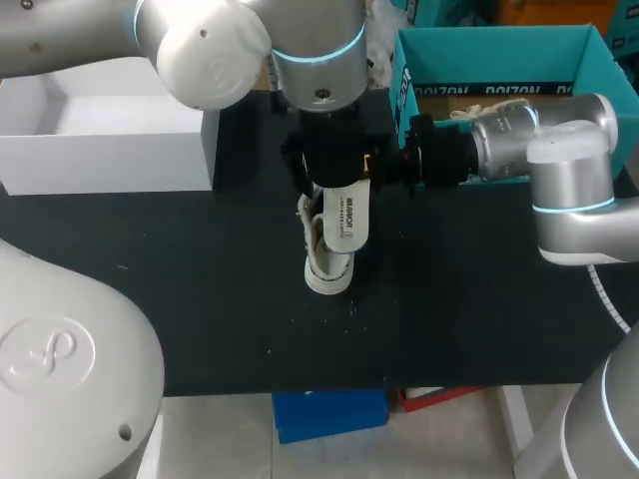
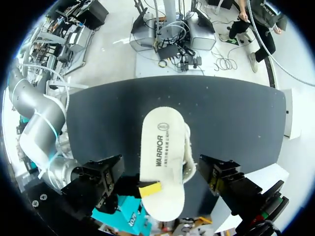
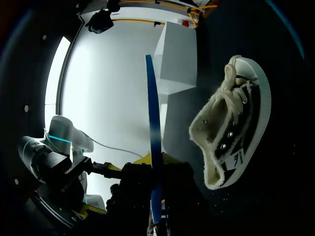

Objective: Take the shoe out of the shoebox, open the shoe tongue, remove and reinsert the insole, then place the shoe into the shoebox

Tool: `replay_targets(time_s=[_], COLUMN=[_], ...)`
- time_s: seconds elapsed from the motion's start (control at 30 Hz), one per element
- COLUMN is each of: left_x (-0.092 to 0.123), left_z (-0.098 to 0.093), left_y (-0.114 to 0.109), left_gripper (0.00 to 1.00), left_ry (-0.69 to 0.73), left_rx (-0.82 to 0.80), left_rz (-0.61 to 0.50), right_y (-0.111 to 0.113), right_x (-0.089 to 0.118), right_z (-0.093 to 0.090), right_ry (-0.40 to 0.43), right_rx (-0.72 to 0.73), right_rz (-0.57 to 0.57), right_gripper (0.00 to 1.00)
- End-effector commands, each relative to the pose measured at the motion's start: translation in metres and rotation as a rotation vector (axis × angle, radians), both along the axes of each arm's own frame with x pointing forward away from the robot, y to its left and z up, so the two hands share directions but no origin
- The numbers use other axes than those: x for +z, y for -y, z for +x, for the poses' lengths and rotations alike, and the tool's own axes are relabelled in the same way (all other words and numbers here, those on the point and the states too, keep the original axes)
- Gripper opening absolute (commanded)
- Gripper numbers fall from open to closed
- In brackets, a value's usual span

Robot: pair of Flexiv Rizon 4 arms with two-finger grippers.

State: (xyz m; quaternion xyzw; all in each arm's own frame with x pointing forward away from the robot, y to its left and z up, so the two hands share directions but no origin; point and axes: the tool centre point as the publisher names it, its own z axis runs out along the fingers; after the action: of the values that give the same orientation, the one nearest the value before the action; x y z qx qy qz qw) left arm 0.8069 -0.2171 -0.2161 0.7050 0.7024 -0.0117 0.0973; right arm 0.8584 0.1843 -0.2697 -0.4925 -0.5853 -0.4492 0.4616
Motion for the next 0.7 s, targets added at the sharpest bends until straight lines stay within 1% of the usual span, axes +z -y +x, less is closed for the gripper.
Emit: replay_targets(time_s=[0.03,0.17,0.33,0.47,0.7], left_x=[0.0,0.002,0.007,0.007,0.002], left_z=[0.015,0.031,0.058,0.081,0.118], left_y=[0.002,0.0,-0.005,-0.01,-0.013], left_gripper=[1.0,1.0,1.0,1.0,1.0], left_ry=[-0.005,0.0,0.018,0.024,0.031], left_rx=[-0.005,-0.015,-0.027,-0.036,-0.052], left_rz=[0.02,0.018,0.019,0.018,0.02], right_y=[0.0,0.0,0.0,0.0,0.0], right_x=[0.0,0.0,0.0,0.0,0.0], right_z=[0.0,0.0,0.0,0.0,0.0], right_ry=[-0.001,-0.001,-0.001,-0.001,-0.001], right_rx=[-0.001,-0.001,-0.001,-0.001,-0.001], right_rz=[-0.003,-0.003,-0.003,-0.003,-0.003], right_gripper=[0.0,0.0,0.0,0.0,0.0])
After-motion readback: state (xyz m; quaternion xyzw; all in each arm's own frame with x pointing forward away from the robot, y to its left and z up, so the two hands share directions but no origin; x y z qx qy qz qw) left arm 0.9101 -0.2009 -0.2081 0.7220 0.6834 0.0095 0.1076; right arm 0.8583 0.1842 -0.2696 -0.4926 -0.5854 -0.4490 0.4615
